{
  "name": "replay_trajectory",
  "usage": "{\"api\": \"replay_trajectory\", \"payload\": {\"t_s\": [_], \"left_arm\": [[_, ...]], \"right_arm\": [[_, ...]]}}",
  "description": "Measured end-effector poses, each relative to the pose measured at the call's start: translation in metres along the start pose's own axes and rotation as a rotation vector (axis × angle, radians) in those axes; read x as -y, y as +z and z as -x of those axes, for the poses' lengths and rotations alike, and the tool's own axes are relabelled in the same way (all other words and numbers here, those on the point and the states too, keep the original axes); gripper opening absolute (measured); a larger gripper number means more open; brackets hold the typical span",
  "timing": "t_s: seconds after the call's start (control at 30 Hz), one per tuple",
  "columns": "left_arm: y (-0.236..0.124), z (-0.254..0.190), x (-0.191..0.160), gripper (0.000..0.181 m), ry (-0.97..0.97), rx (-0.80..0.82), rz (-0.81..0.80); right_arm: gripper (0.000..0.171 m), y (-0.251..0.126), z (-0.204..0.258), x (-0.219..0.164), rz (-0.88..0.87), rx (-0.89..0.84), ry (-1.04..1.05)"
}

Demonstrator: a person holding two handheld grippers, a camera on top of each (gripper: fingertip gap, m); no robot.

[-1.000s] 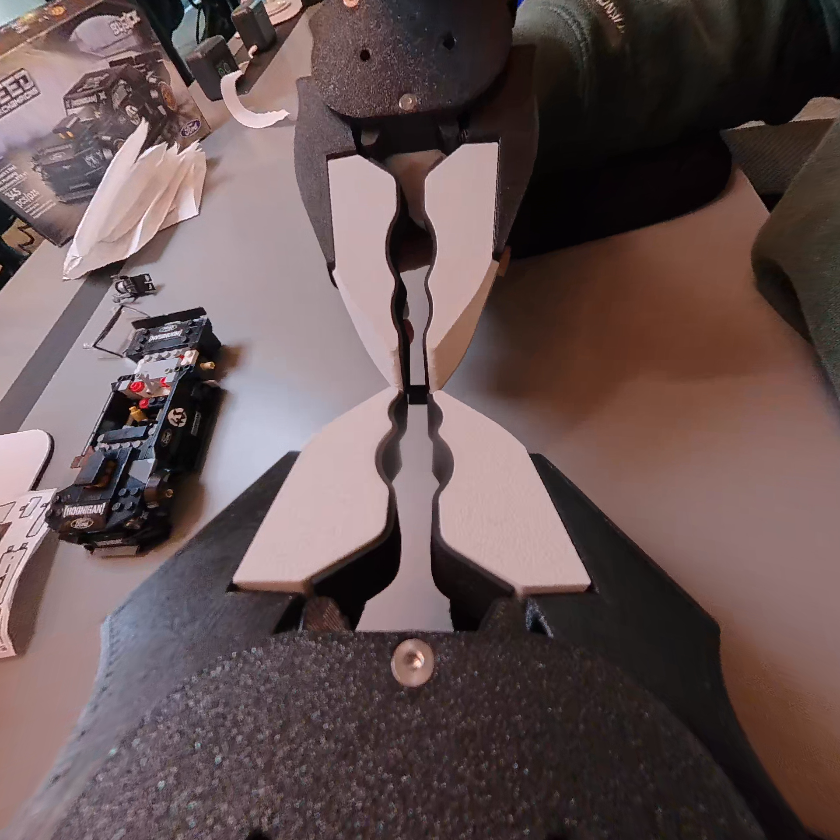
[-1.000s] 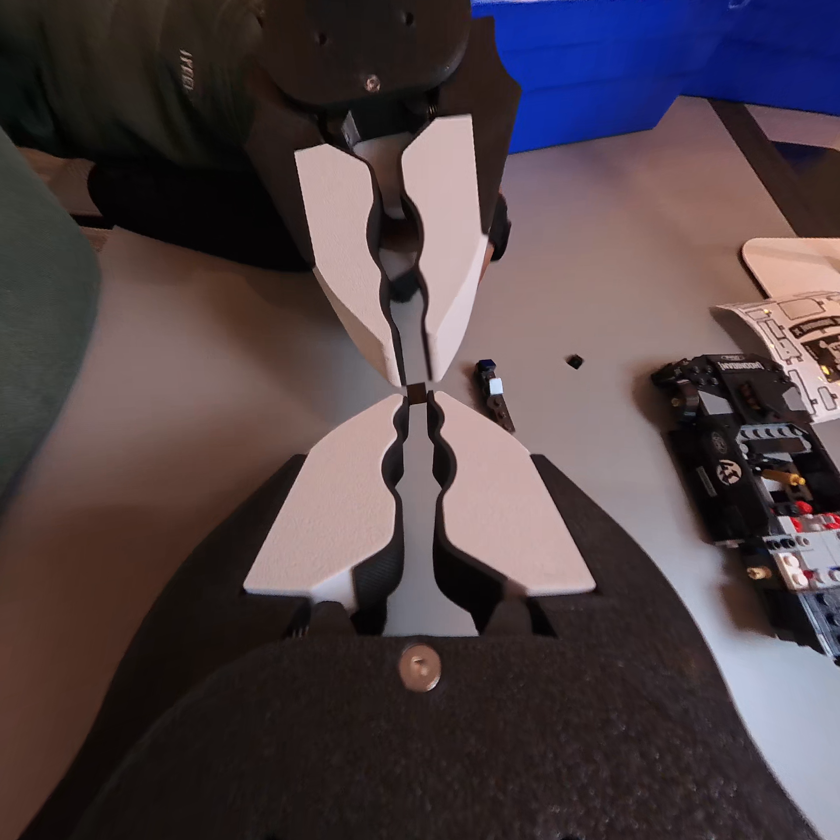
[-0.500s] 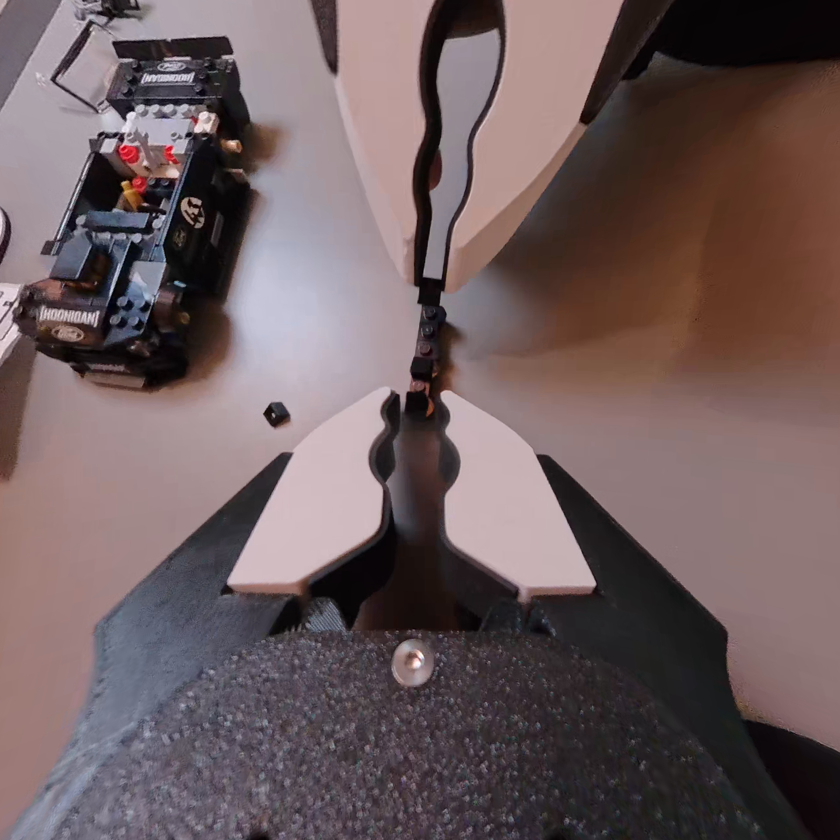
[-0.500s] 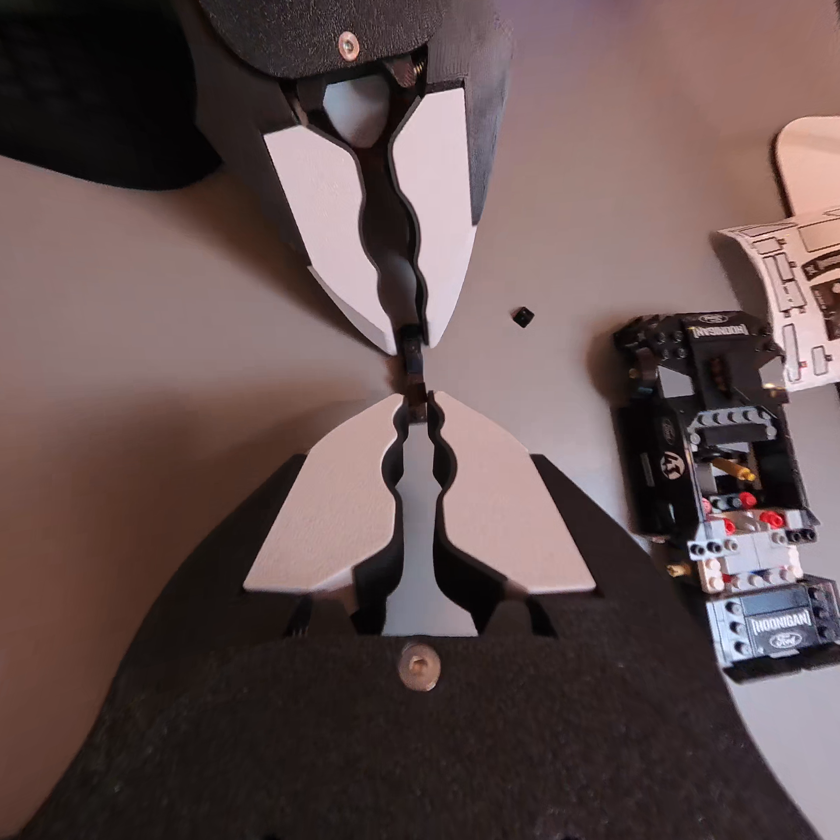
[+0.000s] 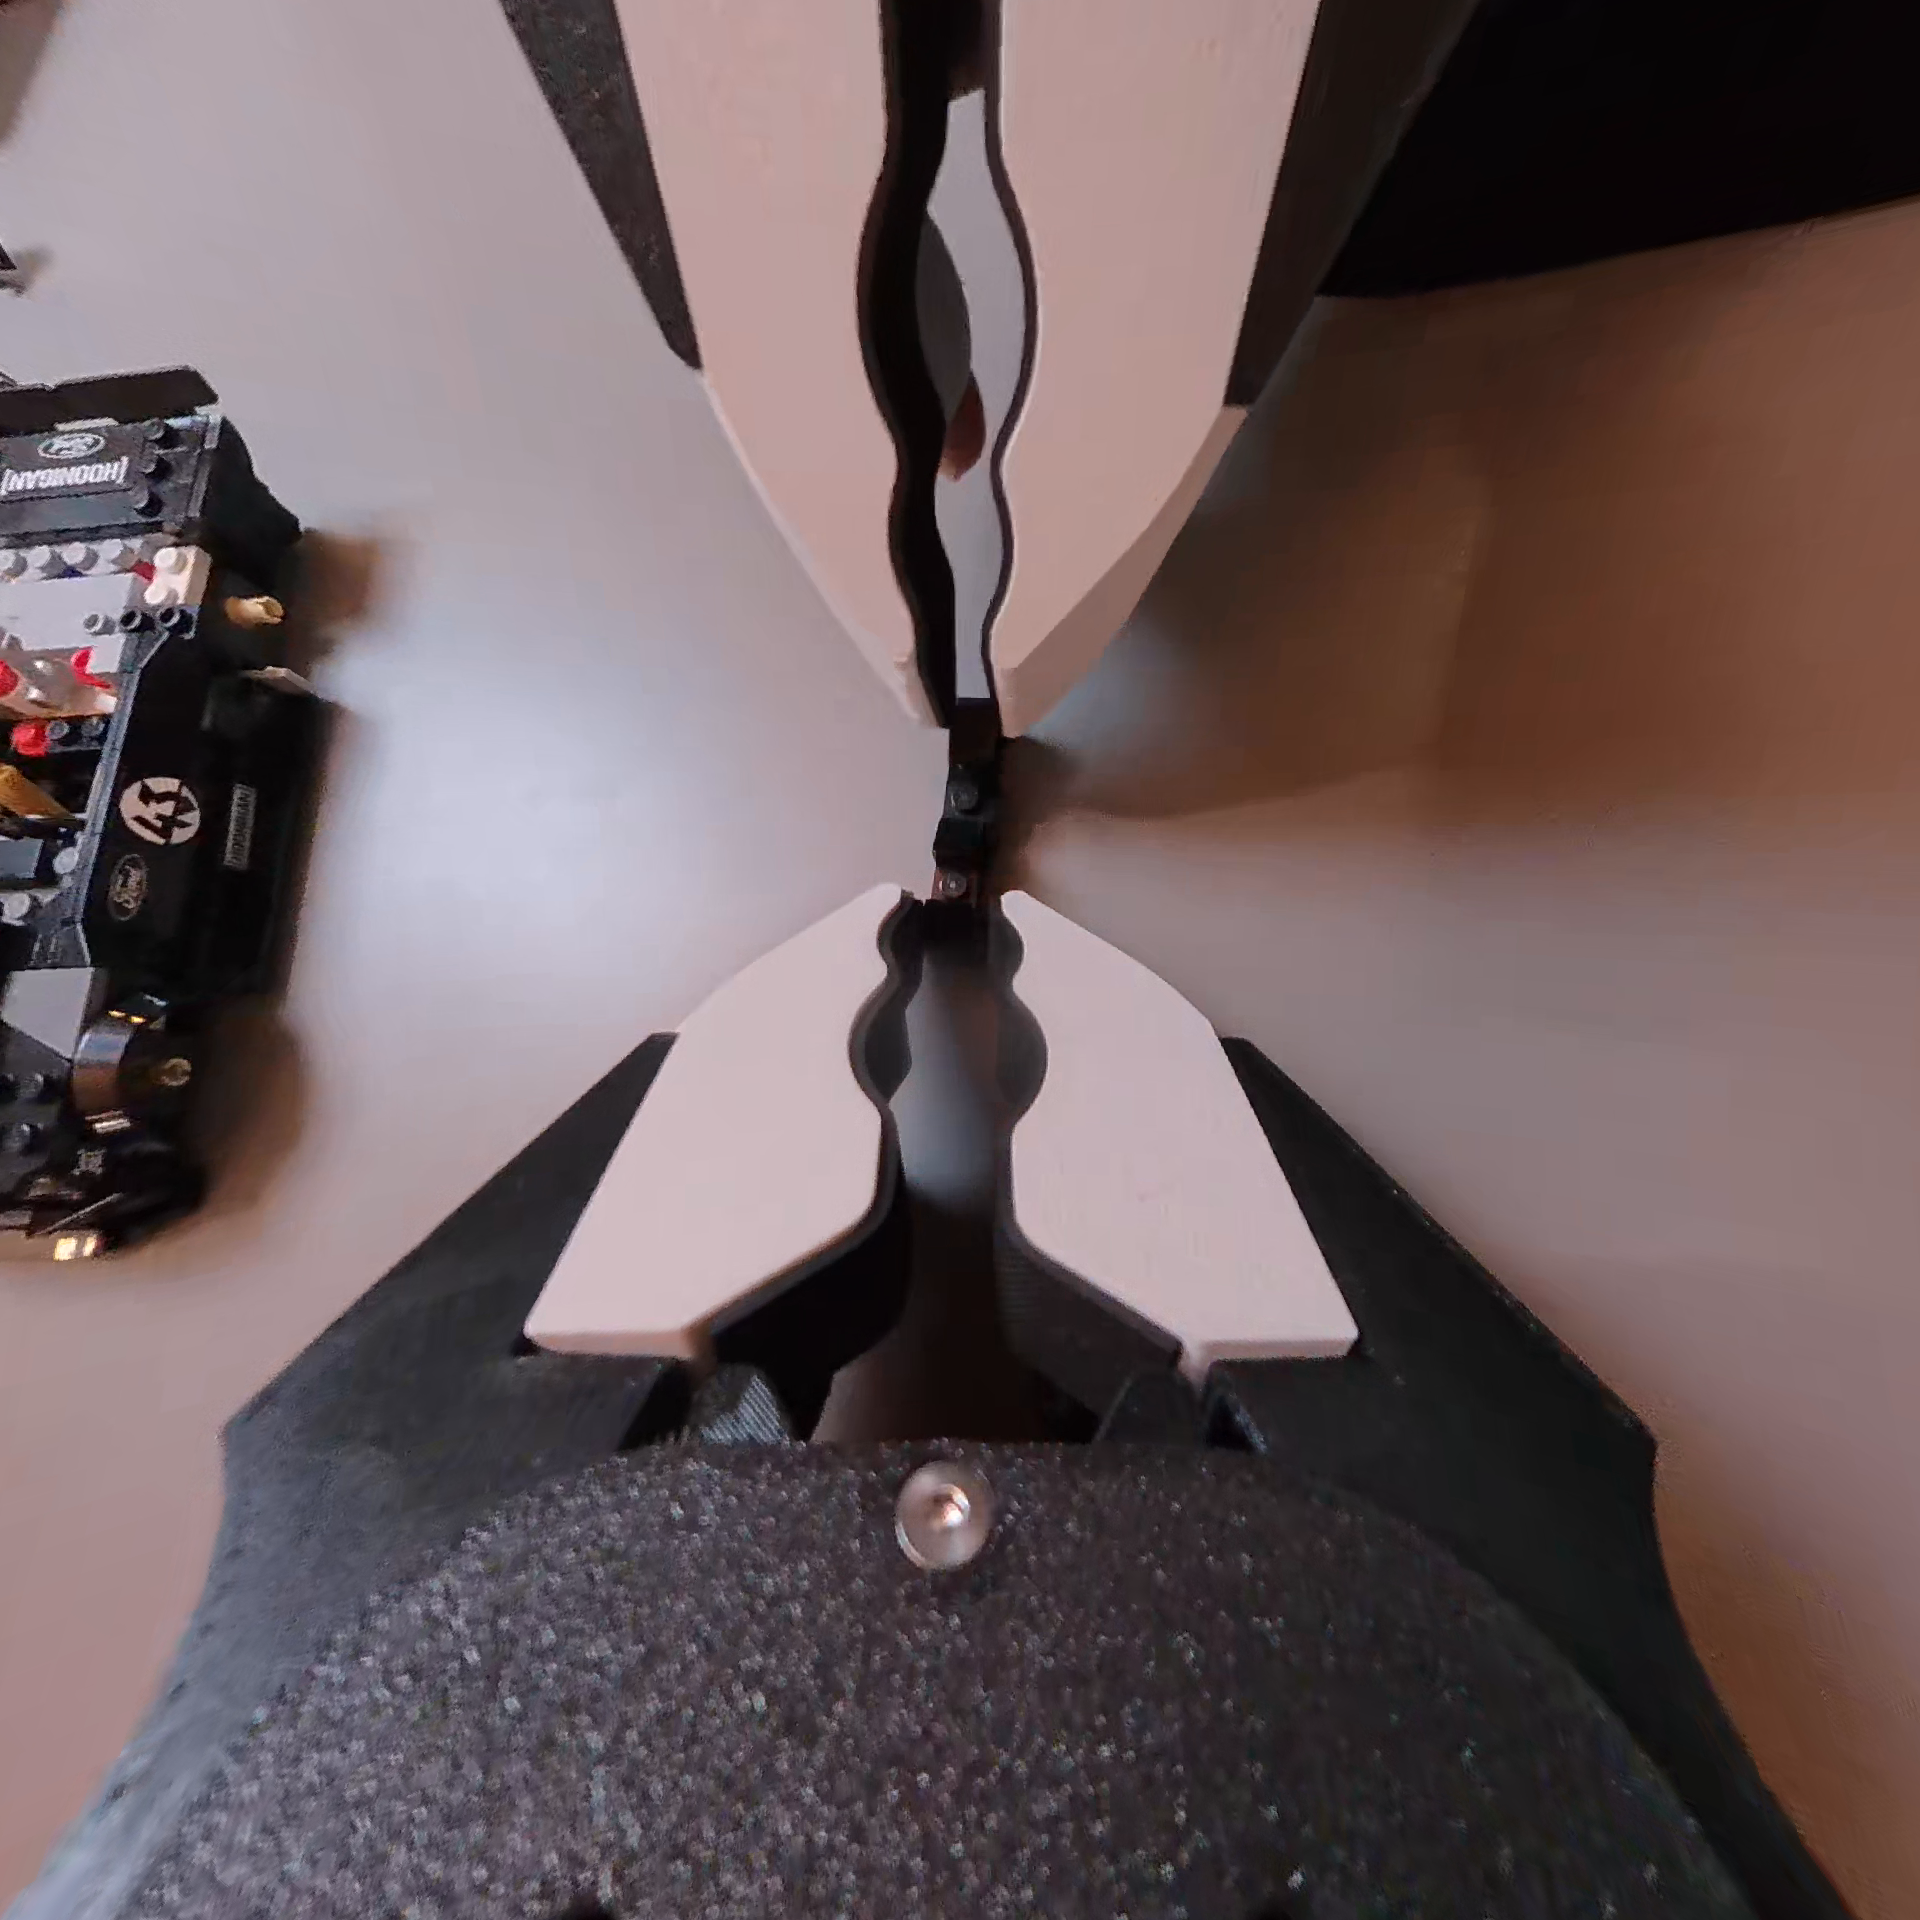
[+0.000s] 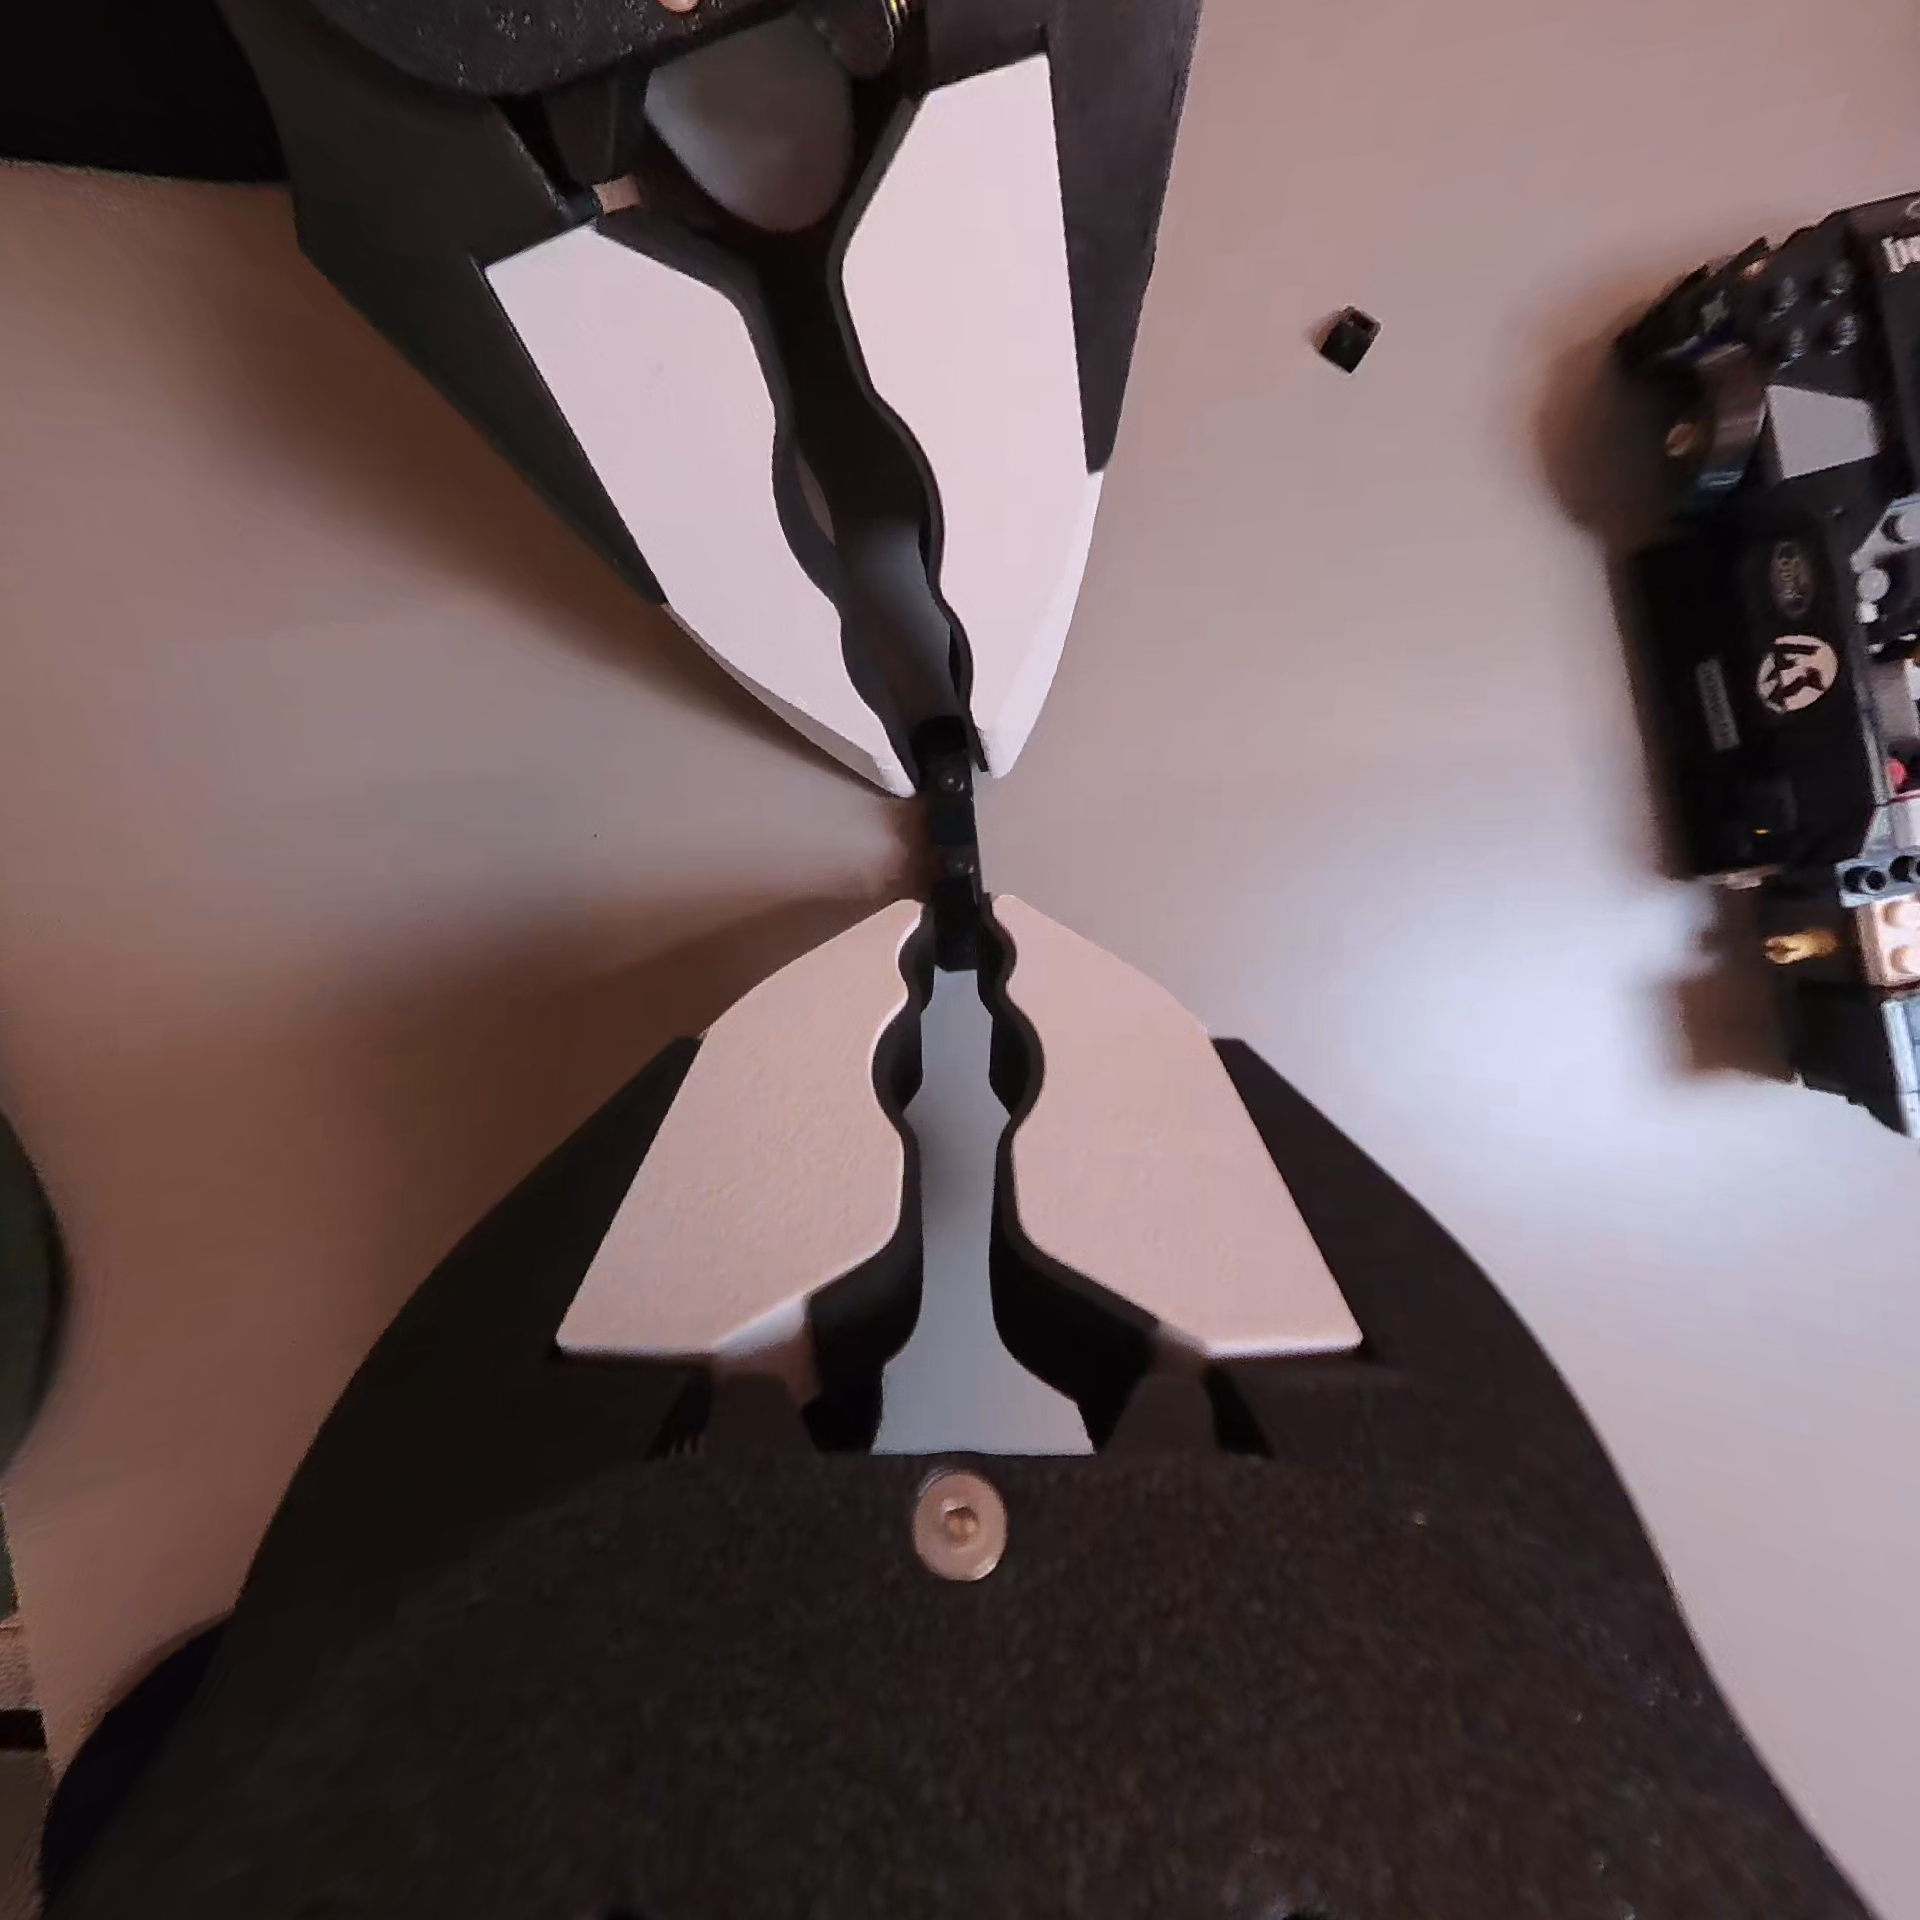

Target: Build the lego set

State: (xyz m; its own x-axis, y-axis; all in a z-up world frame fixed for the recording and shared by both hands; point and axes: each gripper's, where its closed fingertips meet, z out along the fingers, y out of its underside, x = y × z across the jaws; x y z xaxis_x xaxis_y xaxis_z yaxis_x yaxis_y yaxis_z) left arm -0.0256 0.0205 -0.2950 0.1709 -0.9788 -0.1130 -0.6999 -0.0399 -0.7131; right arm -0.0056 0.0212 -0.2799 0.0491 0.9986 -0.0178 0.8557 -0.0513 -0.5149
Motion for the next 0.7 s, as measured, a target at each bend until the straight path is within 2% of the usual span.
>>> {"api": "replay_trajectory", "payload": {"t_s": [0.7], "left_arm": [[0.0022,-0.0042,0.0025,0.012,0.028,0.018,-0.010]], "right_arm": [[0.007,0.0077,0.0013,-0.0023,0.131,-0.007,0.007]]}}
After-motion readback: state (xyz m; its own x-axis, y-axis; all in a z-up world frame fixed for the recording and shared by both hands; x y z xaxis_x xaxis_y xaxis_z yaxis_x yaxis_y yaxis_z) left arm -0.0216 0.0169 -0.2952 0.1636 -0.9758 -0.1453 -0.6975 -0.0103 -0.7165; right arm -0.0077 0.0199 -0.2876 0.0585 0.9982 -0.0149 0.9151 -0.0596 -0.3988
